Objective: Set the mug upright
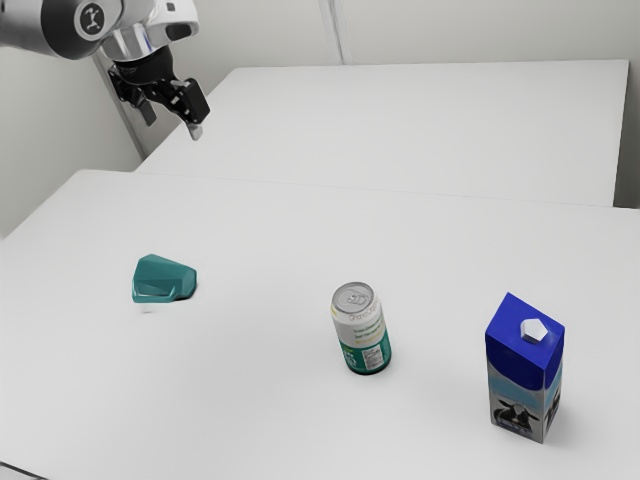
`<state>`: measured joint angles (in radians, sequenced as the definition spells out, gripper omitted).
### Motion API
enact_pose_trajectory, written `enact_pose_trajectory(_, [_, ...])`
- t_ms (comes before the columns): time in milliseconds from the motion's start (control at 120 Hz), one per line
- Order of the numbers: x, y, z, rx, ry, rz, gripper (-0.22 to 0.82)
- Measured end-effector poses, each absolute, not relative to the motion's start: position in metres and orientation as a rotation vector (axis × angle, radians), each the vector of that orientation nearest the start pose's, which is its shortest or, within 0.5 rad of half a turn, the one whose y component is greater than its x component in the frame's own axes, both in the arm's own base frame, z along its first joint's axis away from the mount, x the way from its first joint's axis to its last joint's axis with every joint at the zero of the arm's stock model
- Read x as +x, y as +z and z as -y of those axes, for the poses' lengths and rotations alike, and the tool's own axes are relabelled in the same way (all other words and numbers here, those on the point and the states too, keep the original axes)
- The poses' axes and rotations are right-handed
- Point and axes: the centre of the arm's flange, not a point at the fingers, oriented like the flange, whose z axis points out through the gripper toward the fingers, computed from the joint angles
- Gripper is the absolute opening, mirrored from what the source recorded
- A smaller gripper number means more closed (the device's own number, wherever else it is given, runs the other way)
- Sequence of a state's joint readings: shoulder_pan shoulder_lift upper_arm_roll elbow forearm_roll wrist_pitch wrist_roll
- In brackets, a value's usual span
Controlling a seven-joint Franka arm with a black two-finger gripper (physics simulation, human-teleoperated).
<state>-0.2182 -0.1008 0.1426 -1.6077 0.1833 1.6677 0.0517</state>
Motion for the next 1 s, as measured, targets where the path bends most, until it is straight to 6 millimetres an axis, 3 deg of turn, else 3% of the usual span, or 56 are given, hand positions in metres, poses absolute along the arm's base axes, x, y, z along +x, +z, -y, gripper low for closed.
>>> enact_pose_trajectory(167, [0.536, 0.664, 0.009, -2.959, -0.222, -0.156, 0.60])
enact_pose_trajectory(225, [0.542, 0.654, -0.005, -2.961, -0.194, -0.113, 0.60])
enact_pose_trajectory(417, [0.554, 0.619, -0.085, -3.035, -0.087, 0.140, 0.60])
enact_pose_trajectory(533, [0.561, 0.578, -0.133, -3.152, 0.026, 0.327, 0.60])
enact_pose_trajectory(683, [0.546, 0.528, -0.242, -3.241, 0.153, 0.649, 0.60])
enact_pose_trajectory(758, [0.540, 0.507, -0.284, -3.273, 0.202, 0.744, 0.60])
enact_pose_trajectory(867, [0.540, 0.471, -0.325, -3.330, 0.284, 0.799, 0.60])
enact_pose_trajectory(1000, [0.551, 0.425, -0.354, -3.413, 0.339, 0.777, 0.60])
